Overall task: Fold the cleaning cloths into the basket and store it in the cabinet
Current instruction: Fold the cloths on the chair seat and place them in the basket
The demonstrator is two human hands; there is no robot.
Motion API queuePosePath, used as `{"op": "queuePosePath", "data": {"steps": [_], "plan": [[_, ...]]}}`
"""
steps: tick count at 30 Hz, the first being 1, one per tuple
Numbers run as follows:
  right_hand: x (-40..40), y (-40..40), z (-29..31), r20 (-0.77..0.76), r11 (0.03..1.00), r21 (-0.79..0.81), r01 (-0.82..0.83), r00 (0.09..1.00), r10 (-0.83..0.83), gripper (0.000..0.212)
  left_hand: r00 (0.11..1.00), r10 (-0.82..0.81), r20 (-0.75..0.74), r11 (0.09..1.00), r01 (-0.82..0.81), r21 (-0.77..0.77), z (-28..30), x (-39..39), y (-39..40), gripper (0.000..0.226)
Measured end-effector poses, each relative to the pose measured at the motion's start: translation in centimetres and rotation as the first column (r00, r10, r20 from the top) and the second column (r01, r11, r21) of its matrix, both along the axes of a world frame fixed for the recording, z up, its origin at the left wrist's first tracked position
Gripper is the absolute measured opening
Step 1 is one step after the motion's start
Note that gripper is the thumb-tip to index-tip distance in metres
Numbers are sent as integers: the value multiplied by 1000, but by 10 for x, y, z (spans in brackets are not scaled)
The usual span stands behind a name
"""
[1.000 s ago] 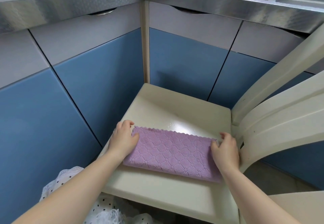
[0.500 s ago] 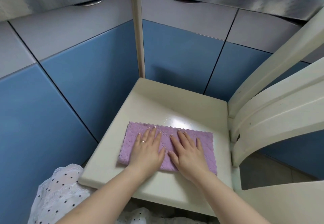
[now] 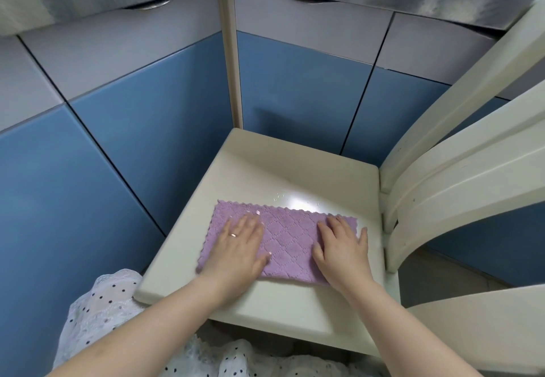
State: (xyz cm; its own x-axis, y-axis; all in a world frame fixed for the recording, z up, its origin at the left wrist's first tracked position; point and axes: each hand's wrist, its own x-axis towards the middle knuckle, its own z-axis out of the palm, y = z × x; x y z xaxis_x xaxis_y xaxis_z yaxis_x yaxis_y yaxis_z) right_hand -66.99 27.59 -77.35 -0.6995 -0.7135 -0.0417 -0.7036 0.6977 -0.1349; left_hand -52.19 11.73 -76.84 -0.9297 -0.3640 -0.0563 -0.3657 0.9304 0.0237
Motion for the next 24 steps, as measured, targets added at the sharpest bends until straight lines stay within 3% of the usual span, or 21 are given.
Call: {"op": "queuePosePath", "data": {"steps": [3, 6, 8, 11, 16, 24], "plan": [[-1, -16, 13, -38, 971, -62, -231, 973, 229, 40, 952, -270, -144, 961, 259, -93, -2, 13, 30, 51], [3, -31, 20, 19, 898, -11, -440, 898, 440, 68, 921, -370, -124, 928, 359, -100, -10, 23, 49, 46], [2, -36, 22, 102, 899, 54, -434, 898, 427, 80, 933, -349, -92, 934, 338, -117, -16, 26, 46, 46], [-3, -33, 21, 82, 912, 89, -400, 916, 393, 50, 941, -326, -89, 940, 312, -140, -18, 32, 28, 47], [-2, -19, 19, 8, 922, 90, -376, 926, 376, 50, 930, -364, -46, 907, 343, -244, -15, 43, -13, 54], [12, 17, 23, -143, 892, -1, -452, 883, 447, 40, 825, -563, 47, 791, 555, -259, -5, 47, -60, 46]]}}
